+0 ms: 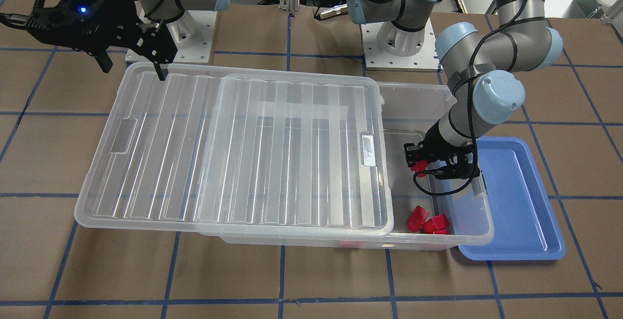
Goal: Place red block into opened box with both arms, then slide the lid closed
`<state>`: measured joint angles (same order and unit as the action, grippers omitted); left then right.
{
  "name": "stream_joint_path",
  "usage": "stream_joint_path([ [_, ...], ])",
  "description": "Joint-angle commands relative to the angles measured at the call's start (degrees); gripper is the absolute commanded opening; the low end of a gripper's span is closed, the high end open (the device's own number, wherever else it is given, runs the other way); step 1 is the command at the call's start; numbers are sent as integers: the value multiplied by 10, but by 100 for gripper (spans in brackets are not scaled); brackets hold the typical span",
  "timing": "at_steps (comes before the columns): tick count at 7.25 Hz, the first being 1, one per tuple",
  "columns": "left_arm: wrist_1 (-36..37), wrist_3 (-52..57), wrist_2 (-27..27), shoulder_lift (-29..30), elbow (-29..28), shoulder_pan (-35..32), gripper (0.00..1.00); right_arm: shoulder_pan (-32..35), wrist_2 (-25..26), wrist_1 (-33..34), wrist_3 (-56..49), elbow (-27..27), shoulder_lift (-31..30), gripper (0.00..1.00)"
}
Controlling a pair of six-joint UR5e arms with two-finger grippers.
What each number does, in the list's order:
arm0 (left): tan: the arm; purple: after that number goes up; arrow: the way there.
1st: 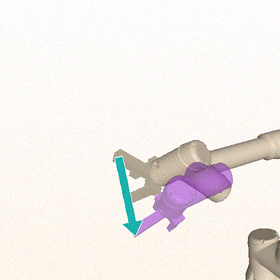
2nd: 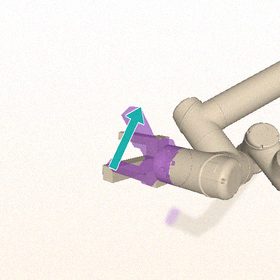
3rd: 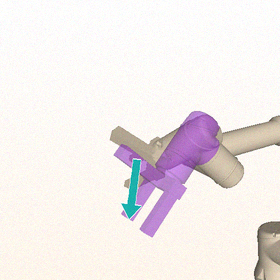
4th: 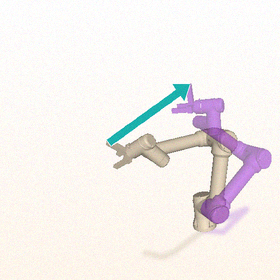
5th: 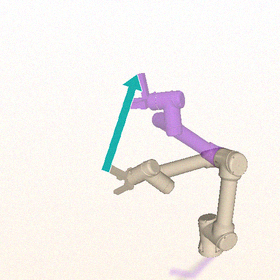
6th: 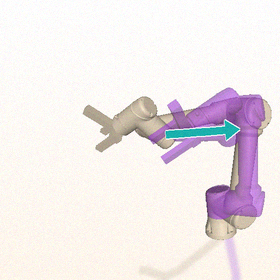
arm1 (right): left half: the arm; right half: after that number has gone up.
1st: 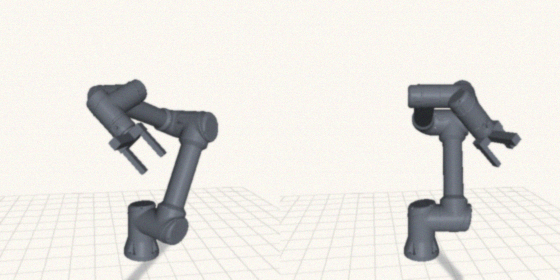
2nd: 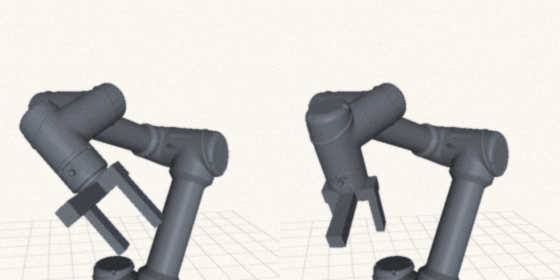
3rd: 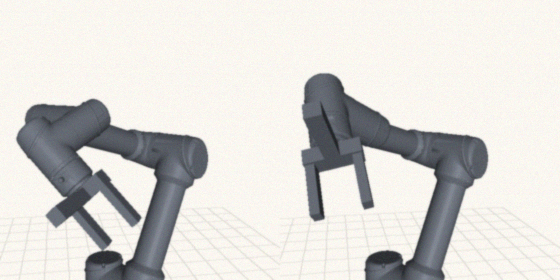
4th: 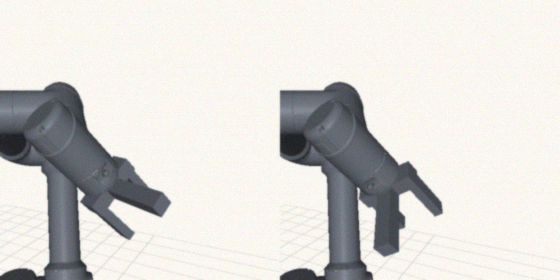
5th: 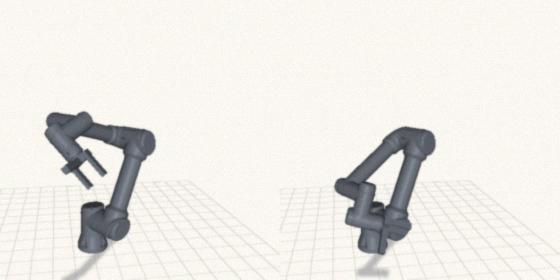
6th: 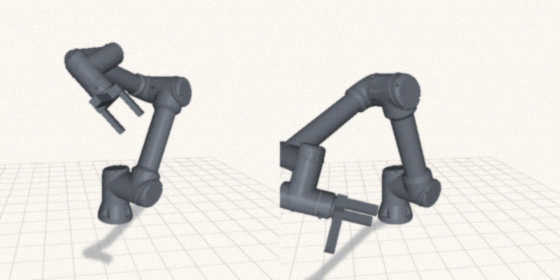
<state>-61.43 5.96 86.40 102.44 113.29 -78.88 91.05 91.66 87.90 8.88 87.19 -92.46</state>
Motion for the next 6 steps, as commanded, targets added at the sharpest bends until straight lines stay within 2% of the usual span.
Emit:
stream_joint_path([
  [1,16,-2,0,14,6,0,0,0,1,0,0,0,0,100],
  [4,33,-6,0,25,24,0,0,-1,1,-1,0,0,0,100],
  [5,32,-8,0,25,25,0,22,-1,1,-1,0,0,0,100],
  [6,35,-9,0,25,24,0,81,-1,1,-1,0,0,0,100],
])
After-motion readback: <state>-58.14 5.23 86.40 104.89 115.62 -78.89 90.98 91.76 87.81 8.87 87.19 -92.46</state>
